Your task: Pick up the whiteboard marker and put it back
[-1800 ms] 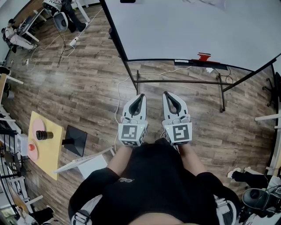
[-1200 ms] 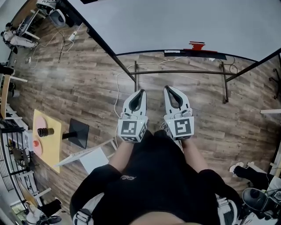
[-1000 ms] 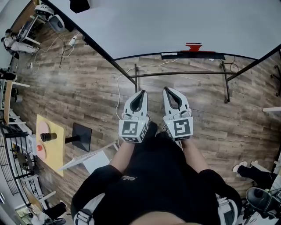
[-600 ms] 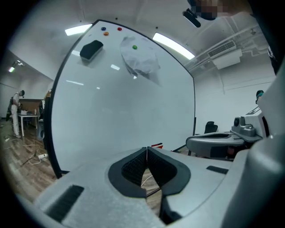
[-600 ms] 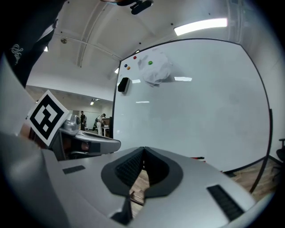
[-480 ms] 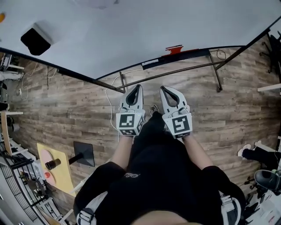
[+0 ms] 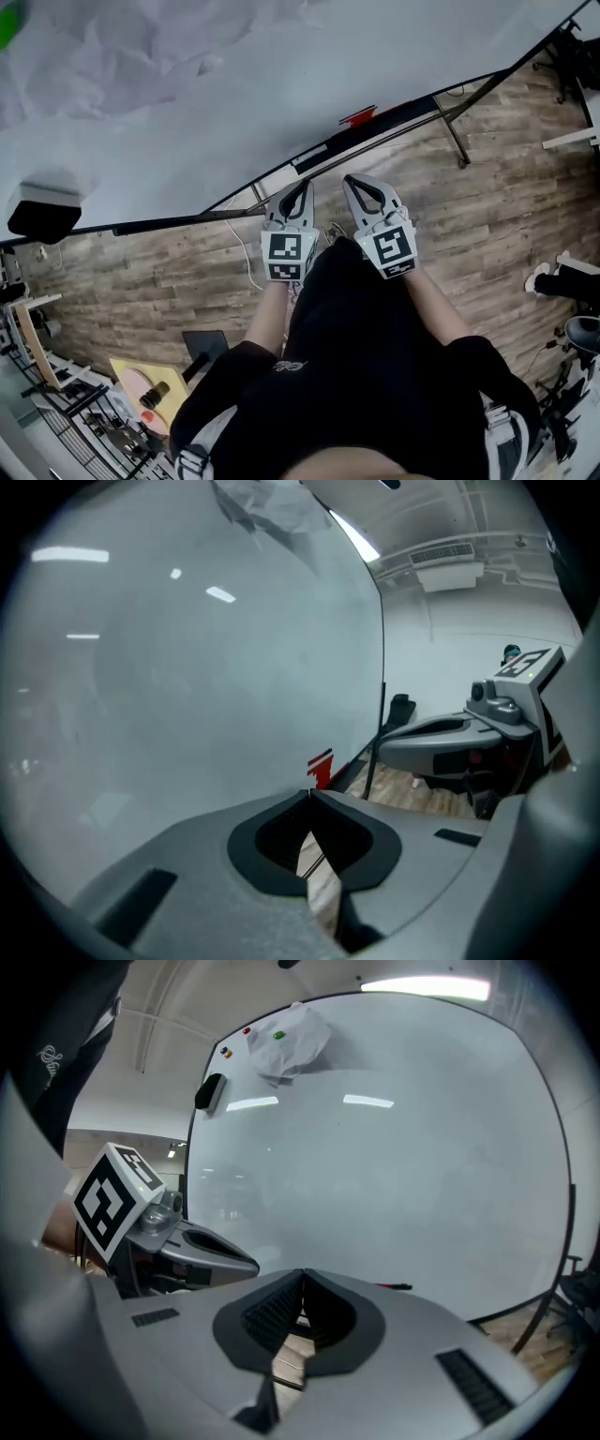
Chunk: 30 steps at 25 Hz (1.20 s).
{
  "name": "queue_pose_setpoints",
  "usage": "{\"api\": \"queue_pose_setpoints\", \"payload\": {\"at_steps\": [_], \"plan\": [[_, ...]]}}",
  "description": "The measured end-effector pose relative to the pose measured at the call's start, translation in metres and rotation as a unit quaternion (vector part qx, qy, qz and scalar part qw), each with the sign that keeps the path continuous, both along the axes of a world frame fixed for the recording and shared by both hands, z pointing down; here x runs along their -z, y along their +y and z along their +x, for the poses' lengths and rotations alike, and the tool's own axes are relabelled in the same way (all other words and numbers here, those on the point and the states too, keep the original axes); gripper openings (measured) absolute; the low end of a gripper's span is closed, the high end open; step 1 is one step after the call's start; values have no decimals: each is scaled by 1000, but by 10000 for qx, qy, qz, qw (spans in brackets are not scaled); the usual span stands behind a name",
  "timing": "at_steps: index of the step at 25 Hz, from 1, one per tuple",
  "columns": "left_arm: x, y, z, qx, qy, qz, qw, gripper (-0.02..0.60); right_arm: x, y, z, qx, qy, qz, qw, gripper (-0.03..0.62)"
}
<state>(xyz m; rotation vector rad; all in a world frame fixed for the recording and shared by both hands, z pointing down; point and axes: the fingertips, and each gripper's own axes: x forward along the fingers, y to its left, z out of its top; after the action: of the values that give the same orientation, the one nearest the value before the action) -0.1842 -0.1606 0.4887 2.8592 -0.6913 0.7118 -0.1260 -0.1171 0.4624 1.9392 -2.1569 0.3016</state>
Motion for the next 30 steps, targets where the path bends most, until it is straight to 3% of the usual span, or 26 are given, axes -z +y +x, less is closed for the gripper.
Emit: {"api": "queue_pose_setpoints", "payload": {"at_steps": [4, 10, 14, 18, 25, 27, 30], "plan": [[-35, -10, 11, -439, -603, -246, 9969, 9, -11, -10, 7, -81, -66, -220, 9997, 3], [-74, -25, 24, -668, -1524, -17, 9861, 9, -36, -16, 33, -60, -98, -605, 9981, 3], [-96, -46, 36, -844, -2440, 676, 9637, 9, -46, -17, 54, -40, -118, -711, 9974, 3], [-122, -54, 41, -1177, -3192, 854, 9365, 11, -47, -23, 68, 86, -84, -684, 9976, 3], [-155, -55, 50, -1439, -3931, 824, 9044, 28, -40, -27, 99, 39, -97, -549, 9984, 3], [-162, -59, 51, -1357, -4085, 873, 8984, 78, -43, -27, 105, 32, -156, -566, 9983, 3], [-165, -63, 55, -1306, -4228, 993, 8913, 87, -46, -29, 113, 41, -158, -574, 9982, 3]]}}
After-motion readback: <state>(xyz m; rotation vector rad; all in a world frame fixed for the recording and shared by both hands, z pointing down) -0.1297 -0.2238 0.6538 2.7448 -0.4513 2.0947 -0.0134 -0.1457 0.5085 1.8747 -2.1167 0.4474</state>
